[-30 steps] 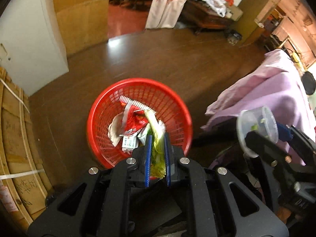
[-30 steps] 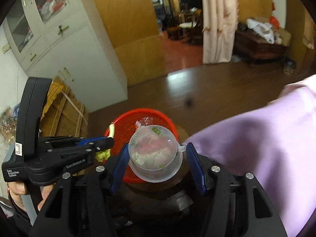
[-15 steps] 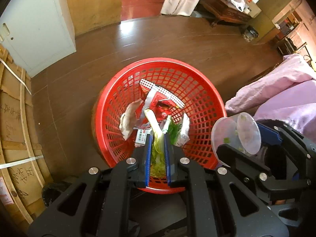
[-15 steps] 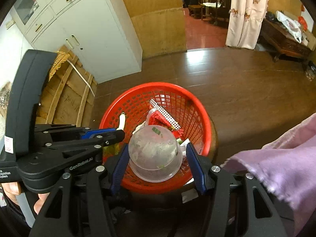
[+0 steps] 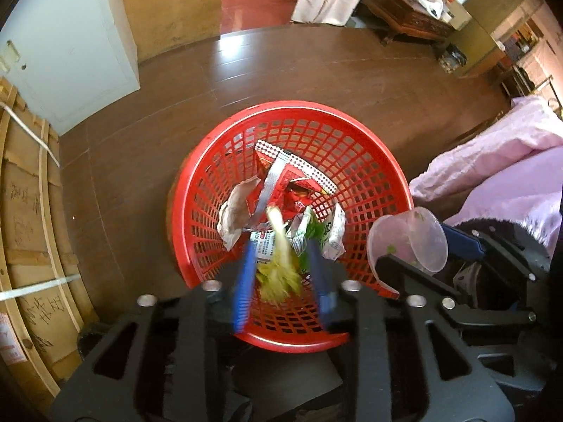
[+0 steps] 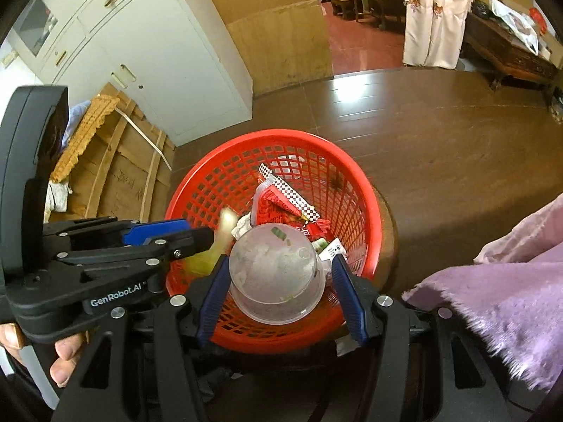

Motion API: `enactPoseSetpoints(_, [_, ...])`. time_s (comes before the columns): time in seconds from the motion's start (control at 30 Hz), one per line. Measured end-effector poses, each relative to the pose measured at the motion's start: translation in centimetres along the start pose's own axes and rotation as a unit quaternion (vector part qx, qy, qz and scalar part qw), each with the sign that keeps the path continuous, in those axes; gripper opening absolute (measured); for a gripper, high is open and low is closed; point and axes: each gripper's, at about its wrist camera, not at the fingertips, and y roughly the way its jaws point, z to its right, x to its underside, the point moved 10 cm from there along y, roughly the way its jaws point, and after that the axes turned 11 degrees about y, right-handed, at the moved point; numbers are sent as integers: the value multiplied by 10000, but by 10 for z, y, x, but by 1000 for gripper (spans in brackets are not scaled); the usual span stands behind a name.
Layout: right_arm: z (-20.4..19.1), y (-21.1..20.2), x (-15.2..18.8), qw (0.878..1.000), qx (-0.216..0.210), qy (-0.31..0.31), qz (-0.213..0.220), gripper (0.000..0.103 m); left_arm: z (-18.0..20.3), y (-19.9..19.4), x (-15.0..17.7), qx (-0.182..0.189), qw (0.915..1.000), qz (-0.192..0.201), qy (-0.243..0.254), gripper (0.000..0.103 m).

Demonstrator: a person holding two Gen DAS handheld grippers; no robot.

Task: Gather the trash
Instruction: 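Open both tools to drop the cup and celery into the basket, then move both open tools back over the table toward the cardboard sleeve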

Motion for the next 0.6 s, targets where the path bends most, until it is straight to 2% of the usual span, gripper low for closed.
enactPoseSetpoints(0.1, [4,0,-3,9999,-109,123,-13,63,-3,-4,-1,0,9999,67,-97,49])
enactPoseSetpoints(0.23, [5,-3,-3,9995,-213,225,12,66,-4,-10,0,-12,9998,120,-140,56])
enactPoseSetpoints(0.6, [-2,-30,8,9998,-136,114,135,68,9,-47,-3,-120,9989,459,-52,58])
